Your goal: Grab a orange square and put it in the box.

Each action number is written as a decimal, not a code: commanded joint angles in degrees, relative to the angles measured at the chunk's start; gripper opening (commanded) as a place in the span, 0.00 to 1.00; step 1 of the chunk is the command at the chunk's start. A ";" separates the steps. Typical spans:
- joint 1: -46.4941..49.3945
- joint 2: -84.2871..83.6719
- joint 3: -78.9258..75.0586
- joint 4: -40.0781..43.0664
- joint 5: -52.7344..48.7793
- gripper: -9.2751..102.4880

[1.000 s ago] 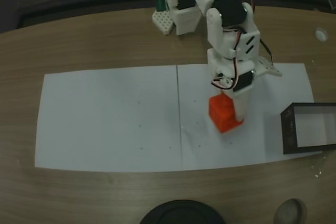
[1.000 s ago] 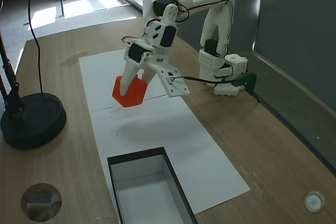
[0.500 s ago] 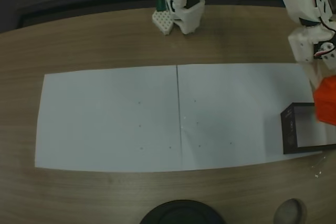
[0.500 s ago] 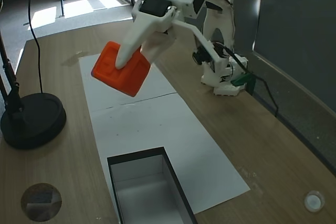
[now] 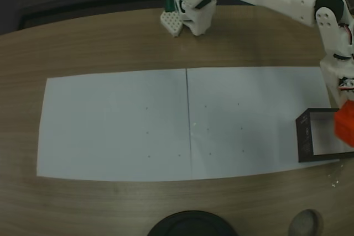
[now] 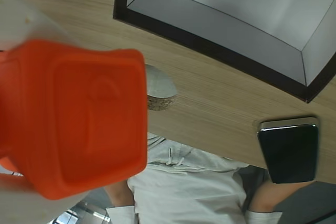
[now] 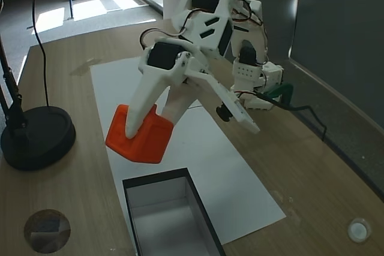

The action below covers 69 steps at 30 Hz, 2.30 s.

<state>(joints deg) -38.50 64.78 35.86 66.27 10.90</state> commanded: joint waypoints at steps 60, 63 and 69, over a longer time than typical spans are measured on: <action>15.12 17.05 -12.66 33.05 -7.47 0.08; 21.71 30.41 -10.02 33.05 -7.56 0.08; 35.07 58.10 12.30 32.87 -8.61 0.08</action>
<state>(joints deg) -6.42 108.28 38.23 99.40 3.43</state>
